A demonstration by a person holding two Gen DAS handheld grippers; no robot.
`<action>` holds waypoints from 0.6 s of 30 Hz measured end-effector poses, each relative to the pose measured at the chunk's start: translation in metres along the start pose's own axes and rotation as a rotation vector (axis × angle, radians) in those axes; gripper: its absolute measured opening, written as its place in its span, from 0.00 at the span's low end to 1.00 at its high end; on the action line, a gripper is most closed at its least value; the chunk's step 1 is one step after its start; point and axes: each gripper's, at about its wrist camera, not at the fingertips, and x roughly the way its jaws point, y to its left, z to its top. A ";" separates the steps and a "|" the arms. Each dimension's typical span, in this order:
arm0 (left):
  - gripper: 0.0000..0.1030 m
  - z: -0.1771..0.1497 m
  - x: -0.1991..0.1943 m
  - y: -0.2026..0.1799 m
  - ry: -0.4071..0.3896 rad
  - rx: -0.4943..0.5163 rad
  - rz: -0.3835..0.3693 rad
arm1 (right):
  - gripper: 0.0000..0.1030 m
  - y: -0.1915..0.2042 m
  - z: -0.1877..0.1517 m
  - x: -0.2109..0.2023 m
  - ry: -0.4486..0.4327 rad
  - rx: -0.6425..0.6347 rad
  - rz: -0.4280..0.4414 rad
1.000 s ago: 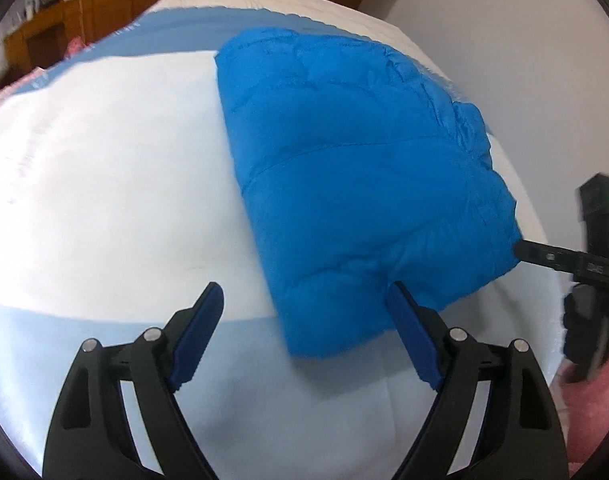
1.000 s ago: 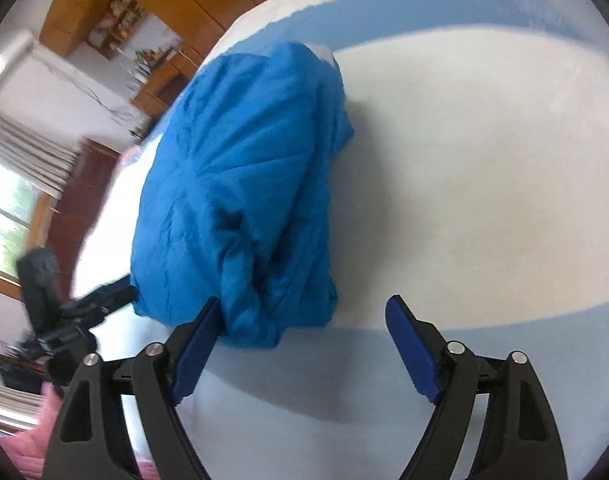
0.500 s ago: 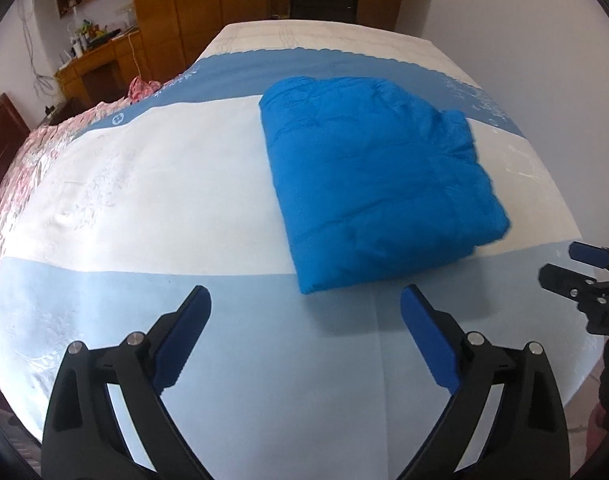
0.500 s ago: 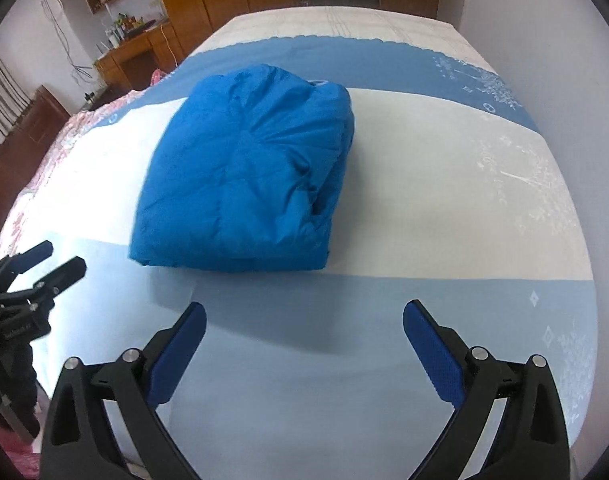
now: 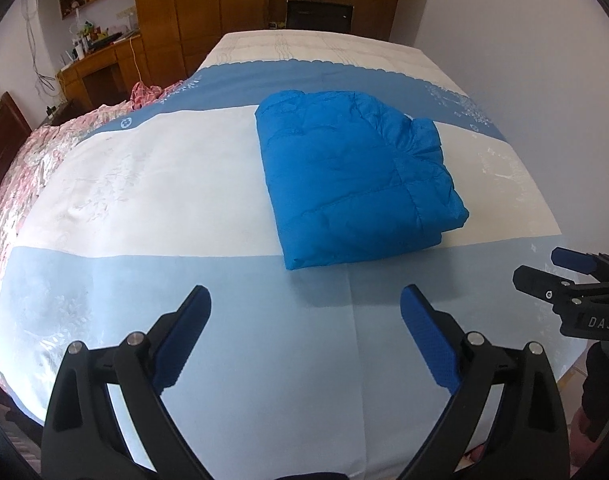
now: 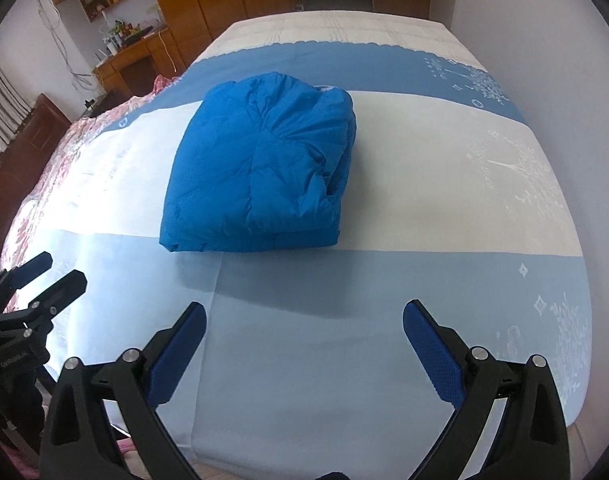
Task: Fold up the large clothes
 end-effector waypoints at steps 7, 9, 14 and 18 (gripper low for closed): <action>0.92 -0.004 -0.007 0.005 -0.006 -0.017 0.014 | 0.96 0.001 -0.006 -0.007 -0.005 -0.002 -0.021; 0.92 -0.005 -0.008 0.006 -0.006 -0.016 0.017 | 0.96 0.000 -0.008 -0.006 0.000 0.002 -0.020; 0.92 -0.007 -0.007 0.006 -0.002 -0.011 0.017 | 0.96 0.000 -0.012 -0.006 0.000 0.004 -0.022; 0.92 -0.007 -0.006 0.005 -0.004 -0.008 0.018 | 0.96 0.000 -0.012 -0.007 -0.002 0.003 -0.025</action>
